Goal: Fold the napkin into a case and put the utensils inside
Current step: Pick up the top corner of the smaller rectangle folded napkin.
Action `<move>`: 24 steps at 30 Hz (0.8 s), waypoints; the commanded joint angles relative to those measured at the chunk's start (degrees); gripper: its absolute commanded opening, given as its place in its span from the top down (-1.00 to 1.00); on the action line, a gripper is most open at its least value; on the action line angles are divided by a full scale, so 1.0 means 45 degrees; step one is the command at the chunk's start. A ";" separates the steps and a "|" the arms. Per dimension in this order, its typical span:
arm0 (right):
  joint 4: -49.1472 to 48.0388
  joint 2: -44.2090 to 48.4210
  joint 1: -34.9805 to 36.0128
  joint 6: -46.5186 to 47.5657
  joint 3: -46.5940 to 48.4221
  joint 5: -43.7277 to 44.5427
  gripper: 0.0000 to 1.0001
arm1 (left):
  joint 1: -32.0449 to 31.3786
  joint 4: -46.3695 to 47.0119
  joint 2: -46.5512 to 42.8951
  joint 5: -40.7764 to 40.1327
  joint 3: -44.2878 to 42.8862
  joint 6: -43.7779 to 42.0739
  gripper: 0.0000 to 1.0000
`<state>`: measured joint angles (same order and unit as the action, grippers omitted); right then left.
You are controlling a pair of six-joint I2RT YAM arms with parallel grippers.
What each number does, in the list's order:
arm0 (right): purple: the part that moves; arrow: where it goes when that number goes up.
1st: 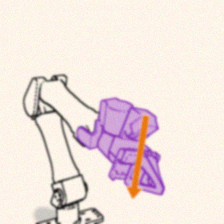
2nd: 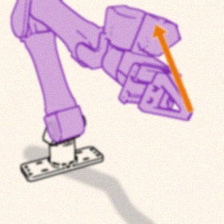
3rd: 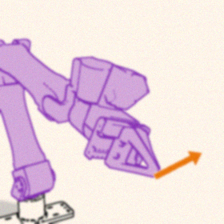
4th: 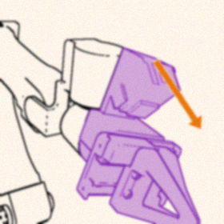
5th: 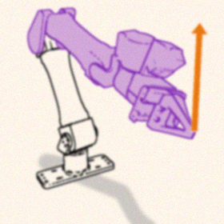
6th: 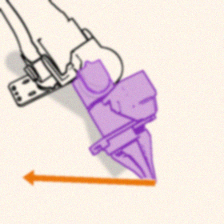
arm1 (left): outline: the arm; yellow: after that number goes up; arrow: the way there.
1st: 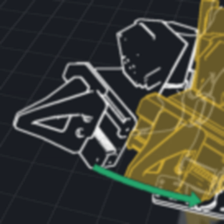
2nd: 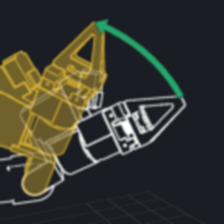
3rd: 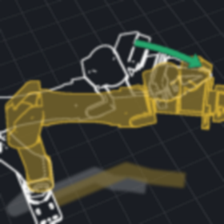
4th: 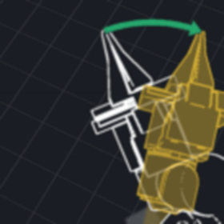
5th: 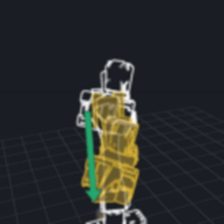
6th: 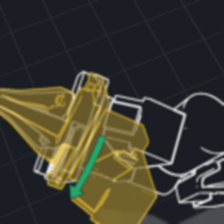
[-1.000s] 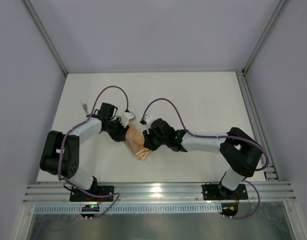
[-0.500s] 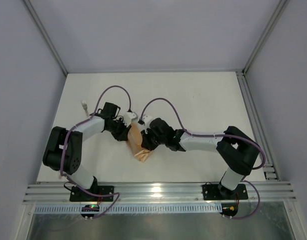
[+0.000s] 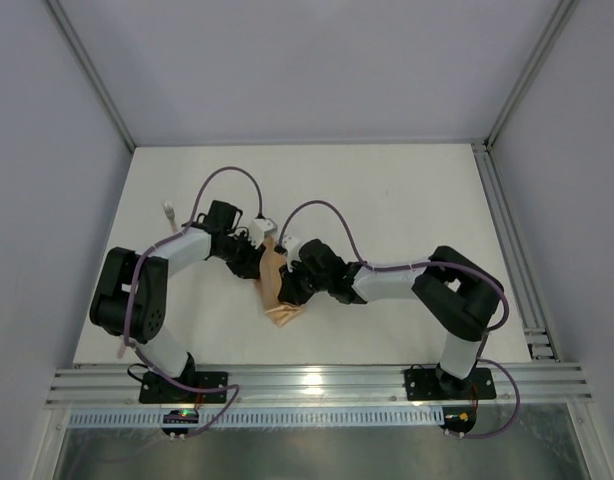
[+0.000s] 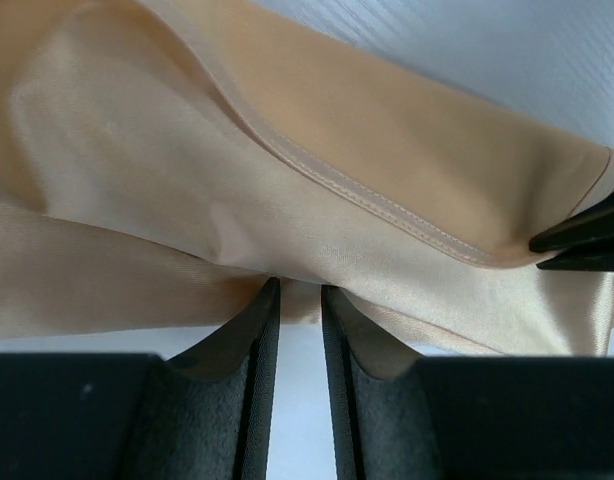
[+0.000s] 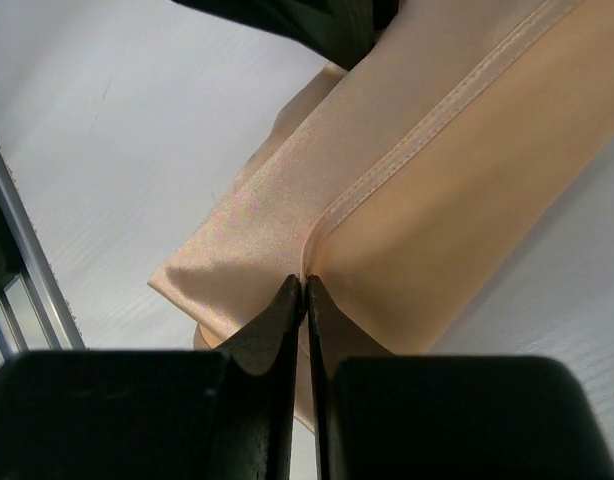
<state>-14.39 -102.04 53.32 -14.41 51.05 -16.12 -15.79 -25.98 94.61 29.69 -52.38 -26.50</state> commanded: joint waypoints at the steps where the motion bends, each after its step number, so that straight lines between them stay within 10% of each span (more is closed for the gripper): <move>1: -0.1214 -0.0274 -0.0188 -0.0428 -0.0462 -0.0460 0.82 | -0.0065 0.0246 0.0284 0.0433 -0.0625 0.0245 0.49; 24: -0.2544 0.0977 -0.0325 0.0469 -0.1931 -0.2356 0.86 | -0.0065 0.0206 0.0363 0.0355 -0.0606 0.0264 0.43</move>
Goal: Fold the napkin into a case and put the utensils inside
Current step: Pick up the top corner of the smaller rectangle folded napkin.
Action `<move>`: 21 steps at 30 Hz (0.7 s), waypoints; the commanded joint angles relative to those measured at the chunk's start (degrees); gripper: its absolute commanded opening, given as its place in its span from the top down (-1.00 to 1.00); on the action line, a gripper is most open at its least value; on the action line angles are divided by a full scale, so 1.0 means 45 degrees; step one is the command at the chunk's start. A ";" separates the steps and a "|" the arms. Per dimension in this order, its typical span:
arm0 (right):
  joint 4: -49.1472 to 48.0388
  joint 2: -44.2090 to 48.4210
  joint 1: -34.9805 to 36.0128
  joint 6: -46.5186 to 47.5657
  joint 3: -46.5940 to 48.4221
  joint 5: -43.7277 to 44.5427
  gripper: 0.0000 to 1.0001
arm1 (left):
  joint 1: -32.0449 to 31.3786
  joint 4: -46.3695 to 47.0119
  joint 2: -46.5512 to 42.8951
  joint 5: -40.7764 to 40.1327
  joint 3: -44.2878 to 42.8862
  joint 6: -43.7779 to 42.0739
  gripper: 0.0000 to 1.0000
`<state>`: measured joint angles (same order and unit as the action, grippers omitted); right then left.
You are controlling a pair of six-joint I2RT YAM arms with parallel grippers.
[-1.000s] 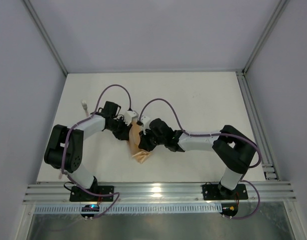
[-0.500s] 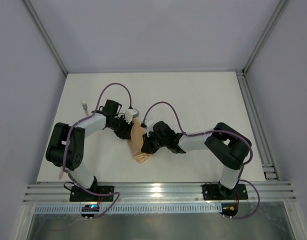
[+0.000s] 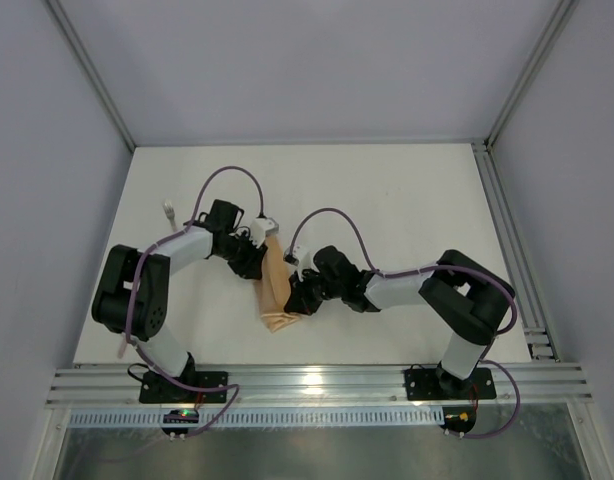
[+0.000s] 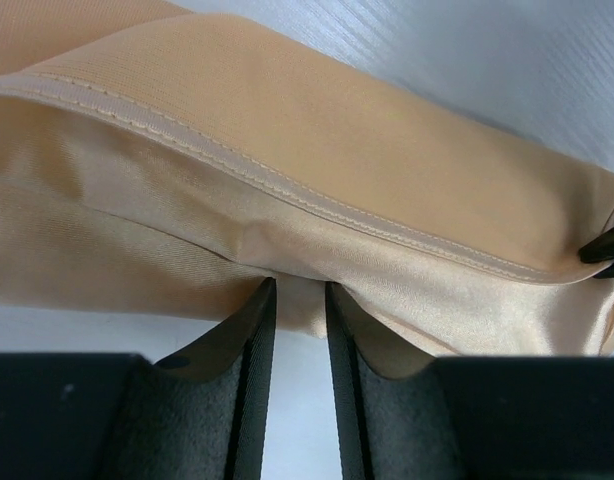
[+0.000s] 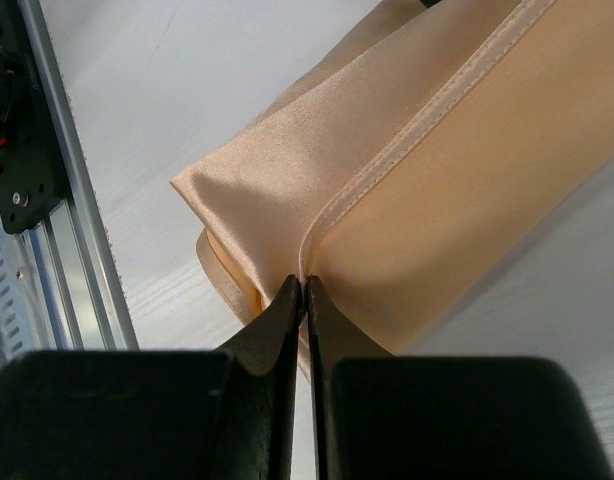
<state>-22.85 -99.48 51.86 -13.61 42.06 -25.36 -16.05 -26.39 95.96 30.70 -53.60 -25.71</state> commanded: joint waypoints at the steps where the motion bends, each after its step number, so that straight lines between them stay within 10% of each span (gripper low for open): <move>1: -0.0625 0.0350 0.0000 0.0251 0.0105 -0.0301 0.85 | -0.0007 0.0279 0.0062 0.0131 -0.0334 0.0070 0.40; 8: -0.0605 0.0115 -0.0039 -0.0373 0.0379 0.0187 0.78 | -0.0007 -0.0188 -0.0406 0.0346 -0.0510 -0.0047 0.01; 21: -0.0762 0.0154 -0.0254 -0.1332 0.0554 0.0500 0.80 | 0.1185 -0.2785 -0.2614 0.0971 -0.0549 -0.1062 -0.08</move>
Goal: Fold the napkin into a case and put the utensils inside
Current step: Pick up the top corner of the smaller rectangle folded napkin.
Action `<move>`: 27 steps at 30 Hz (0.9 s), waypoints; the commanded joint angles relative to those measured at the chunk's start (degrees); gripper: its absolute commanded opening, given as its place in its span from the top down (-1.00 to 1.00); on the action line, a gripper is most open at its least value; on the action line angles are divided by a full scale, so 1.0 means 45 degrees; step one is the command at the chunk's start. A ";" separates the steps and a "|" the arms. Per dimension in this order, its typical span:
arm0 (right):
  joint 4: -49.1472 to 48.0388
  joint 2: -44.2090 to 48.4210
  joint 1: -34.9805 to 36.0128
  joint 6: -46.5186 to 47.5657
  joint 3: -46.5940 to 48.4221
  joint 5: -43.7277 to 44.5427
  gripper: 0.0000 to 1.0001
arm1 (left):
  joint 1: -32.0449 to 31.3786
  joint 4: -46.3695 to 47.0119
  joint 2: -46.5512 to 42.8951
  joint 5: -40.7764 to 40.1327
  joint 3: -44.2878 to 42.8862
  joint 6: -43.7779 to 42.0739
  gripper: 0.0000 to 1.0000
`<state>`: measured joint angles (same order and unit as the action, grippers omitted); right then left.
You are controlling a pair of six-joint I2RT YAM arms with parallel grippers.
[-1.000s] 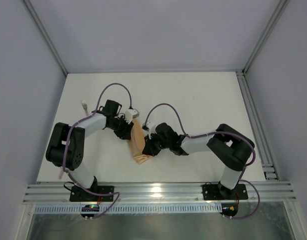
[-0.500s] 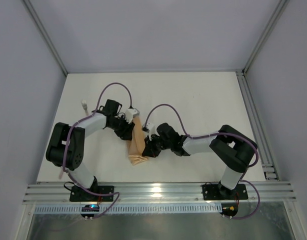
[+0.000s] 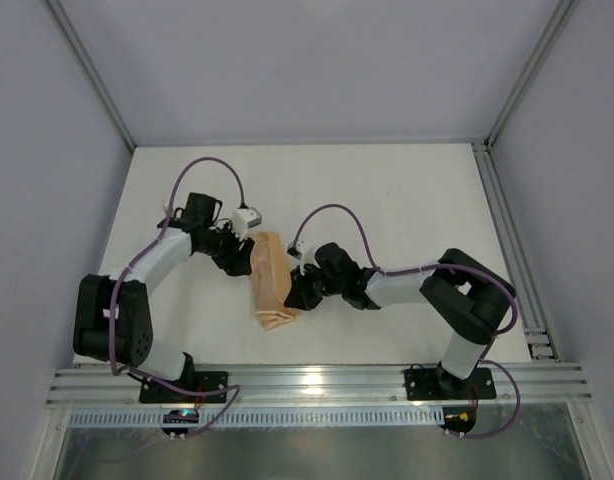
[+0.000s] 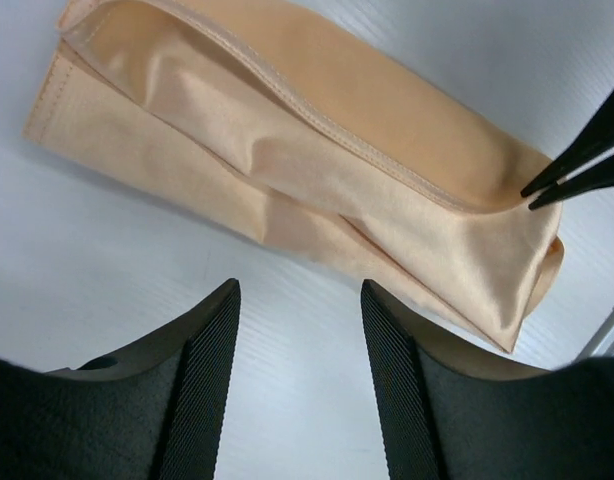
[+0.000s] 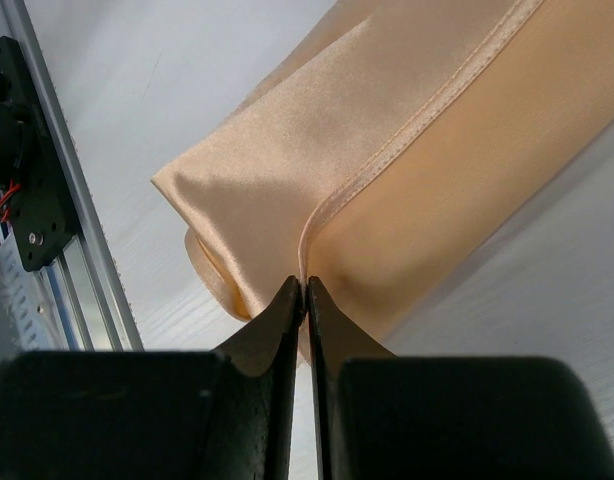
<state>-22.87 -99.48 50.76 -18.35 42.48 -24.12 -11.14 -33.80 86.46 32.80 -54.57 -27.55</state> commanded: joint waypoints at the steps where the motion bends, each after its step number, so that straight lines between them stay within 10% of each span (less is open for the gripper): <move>1: -0.0796 0.0193 -0.0011 -0.0336 0.0501 0.0223 0.80 | 0.0092 -0.1644 -0.0540 0.0505 -0.0297 -0.0790 -0.04; 8: -0.1069 0.0194 -0.0011 -0.0434 0.0579 0.0029 0.80 | -0.0336 -0.3170 -0.0131 0.0271 0.0172 -0.1941 0.20; 27: -0.2748 -0.0802 0.0496 -0.1254 0.0755 -0.0949 0.80 | -0.1822 -0.1747 0.1139 0.2048 0.0563 -0.1827 0.12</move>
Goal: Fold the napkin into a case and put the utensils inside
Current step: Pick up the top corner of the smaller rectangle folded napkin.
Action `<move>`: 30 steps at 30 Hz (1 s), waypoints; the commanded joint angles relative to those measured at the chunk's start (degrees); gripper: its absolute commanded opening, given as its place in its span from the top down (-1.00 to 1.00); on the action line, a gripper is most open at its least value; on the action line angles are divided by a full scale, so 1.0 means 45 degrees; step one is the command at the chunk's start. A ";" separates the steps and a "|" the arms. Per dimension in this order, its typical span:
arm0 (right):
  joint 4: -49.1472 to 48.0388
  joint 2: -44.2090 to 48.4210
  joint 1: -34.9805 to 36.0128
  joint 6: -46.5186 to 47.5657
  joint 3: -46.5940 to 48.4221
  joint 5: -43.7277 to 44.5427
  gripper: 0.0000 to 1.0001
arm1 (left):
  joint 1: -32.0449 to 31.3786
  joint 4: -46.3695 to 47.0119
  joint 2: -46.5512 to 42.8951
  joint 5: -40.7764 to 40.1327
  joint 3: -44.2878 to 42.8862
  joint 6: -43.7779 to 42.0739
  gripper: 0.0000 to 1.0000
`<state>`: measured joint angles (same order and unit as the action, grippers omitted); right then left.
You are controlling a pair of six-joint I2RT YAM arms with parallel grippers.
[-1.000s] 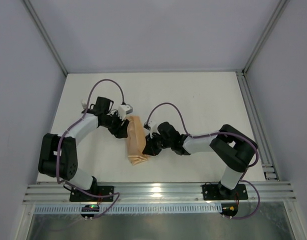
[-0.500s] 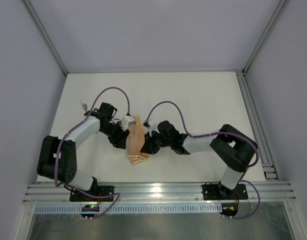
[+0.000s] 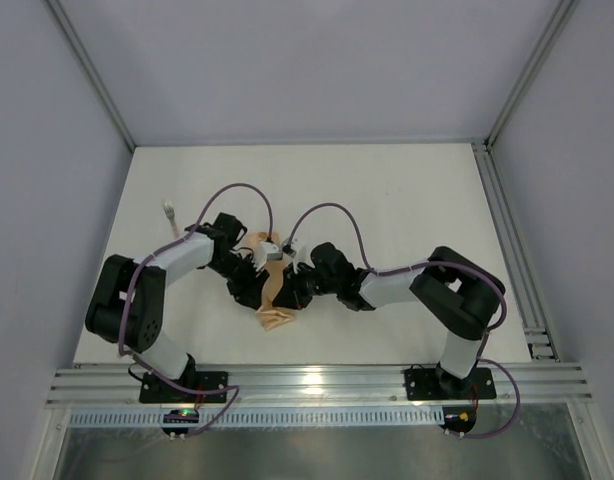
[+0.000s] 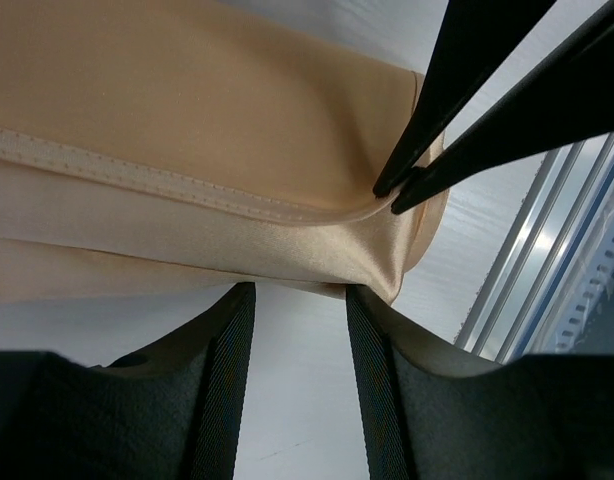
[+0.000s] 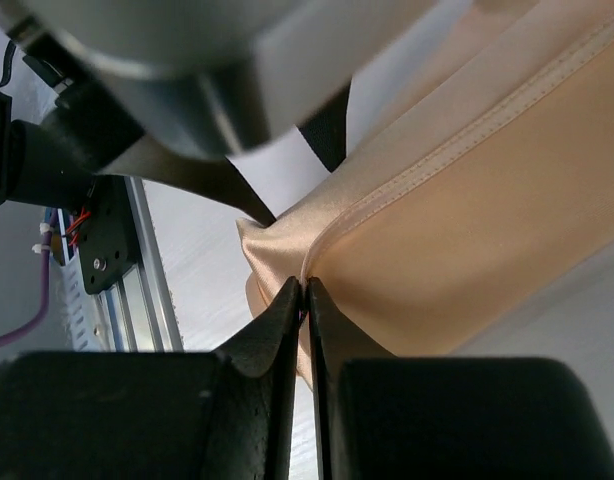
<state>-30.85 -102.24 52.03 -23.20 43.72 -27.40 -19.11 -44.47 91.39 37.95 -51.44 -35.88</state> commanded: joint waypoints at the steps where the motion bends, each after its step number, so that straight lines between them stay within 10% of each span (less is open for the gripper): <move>1: -0.1112 -0.0230 0.0254 -0.0273 0.0459 -0.0240 0.79 | -0.0049 0.0759 0.0196 0.0960 -0.0112 0.0024 0.12; 30: -0.1991 -0.1109 0.0566 -0.0840 -0.0849 0.1050 0.23 | 0.0360 0.1326 -0.0017 0.2132 -0.0229 0.0531 0.12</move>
<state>-39.13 -106.78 53.45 -28.34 41.39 -22.63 -18.15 -41.89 93.54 44.71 -51.09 -34.61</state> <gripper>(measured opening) 0.372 0.441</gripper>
